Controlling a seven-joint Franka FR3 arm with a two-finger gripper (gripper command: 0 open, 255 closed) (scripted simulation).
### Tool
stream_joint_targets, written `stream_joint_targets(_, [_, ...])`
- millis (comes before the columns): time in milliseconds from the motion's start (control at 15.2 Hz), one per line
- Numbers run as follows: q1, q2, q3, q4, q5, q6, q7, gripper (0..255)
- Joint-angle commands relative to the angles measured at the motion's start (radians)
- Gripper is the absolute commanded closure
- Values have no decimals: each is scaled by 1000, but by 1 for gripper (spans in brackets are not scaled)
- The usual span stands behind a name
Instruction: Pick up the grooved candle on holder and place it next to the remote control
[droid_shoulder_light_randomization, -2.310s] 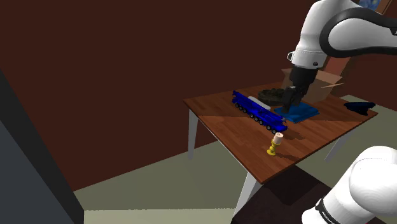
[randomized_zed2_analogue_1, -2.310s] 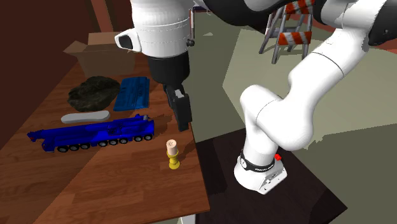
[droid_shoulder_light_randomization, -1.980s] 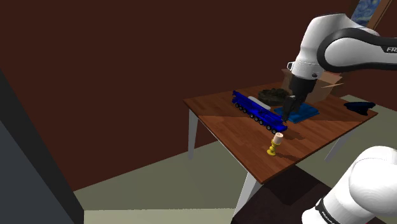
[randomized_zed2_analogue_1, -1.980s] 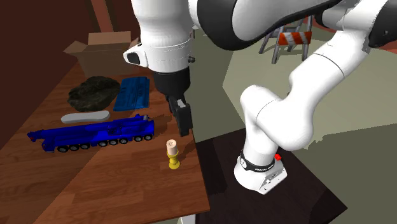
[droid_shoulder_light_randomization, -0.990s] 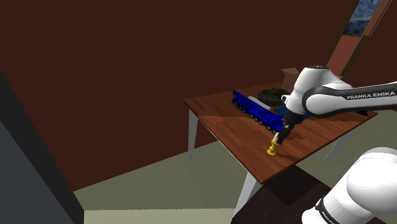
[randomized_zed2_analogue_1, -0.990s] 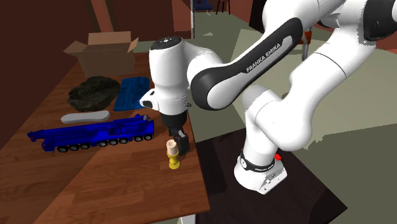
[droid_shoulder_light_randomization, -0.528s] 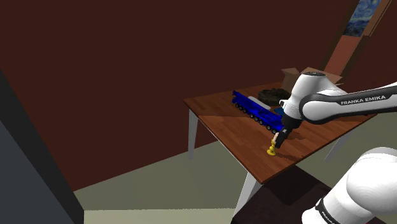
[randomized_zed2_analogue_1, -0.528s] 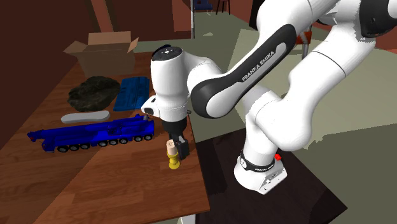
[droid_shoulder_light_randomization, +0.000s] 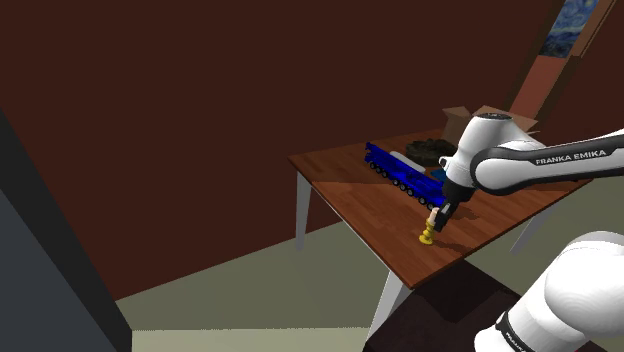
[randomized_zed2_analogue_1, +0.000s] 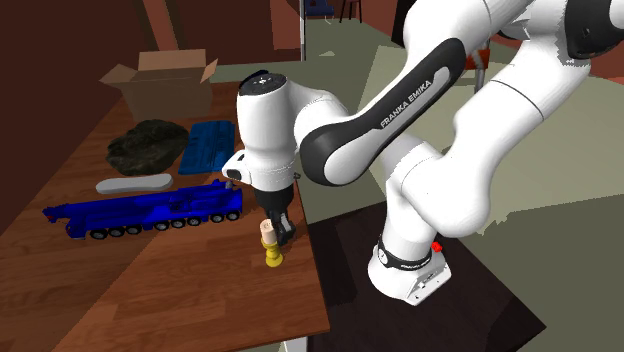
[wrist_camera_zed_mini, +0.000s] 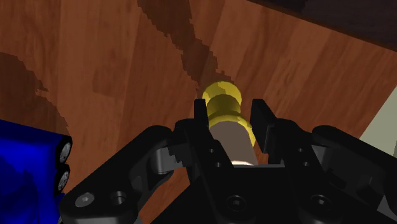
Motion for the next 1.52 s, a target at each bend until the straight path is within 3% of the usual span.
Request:
stream_joint_targets(0, [0,1,0,-1,-1,0,0,255])
stream_joint_targets(330, [0,1,0,-1,0,0,0,255])
stream_joint_targets(1452, [15,-118,39,171,42,-290,-9,255])
